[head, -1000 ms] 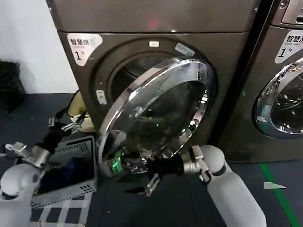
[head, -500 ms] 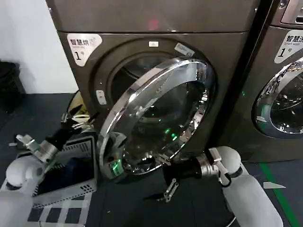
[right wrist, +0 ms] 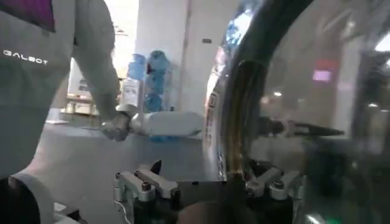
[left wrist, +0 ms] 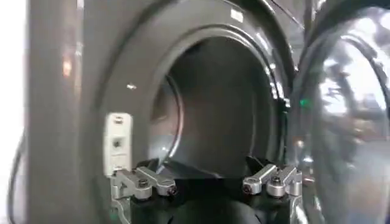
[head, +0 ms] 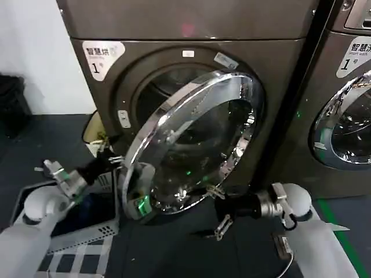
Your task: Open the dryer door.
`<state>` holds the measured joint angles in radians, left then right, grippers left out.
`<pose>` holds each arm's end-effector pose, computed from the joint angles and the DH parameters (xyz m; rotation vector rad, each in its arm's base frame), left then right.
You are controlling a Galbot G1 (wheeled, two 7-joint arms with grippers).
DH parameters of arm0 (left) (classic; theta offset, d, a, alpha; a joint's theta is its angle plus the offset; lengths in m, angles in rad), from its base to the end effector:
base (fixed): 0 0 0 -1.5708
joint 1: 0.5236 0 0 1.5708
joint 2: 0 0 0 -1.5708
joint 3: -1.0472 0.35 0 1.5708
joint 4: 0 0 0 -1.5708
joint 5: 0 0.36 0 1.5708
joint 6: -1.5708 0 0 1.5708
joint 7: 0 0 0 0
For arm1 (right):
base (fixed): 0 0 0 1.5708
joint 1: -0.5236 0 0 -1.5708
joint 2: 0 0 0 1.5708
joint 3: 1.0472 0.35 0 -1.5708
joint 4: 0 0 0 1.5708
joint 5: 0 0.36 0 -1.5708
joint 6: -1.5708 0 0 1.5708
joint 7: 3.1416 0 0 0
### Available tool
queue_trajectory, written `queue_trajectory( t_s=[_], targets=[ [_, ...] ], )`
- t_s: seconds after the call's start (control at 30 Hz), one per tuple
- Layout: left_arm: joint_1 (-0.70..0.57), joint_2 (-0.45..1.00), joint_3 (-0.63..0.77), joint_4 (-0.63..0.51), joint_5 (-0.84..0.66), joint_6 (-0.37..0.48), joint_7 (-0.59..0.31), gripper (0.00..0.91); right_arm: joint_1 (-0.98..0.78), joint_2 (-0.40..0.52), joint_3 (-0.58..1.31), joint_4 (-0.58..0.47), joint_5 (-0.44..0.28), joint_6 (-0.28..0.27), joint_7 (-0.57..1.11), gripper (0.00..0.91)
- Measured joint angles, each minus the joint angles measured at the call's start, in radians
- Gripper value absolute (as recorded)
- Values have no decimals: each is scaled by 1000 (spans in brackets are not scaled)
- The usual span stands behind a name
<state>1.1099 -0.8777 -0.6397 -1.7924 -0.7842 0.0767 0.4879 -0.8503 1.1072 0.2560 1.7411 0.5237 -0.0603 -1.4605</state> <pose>0.3367 0.2044 -0.2039 0.8237 2.9084 -0.0759 0.3943 -0.0453 -0.2277 -2.3319 1.8794 -0.1115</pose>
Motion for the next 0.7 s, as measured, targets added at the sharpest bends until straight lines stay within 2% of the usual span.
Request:
queue_trajectory(
  t_s=[0.4,0.7],
  targets=[
    [-50,57,148,2,-13,4,58,907,-101,-10,169,-20,-3,24,0,907],
    [-73,73,237,-7,-23,7,110,907,-183,22,363,-70,-12,46,0,907]
  ],
)
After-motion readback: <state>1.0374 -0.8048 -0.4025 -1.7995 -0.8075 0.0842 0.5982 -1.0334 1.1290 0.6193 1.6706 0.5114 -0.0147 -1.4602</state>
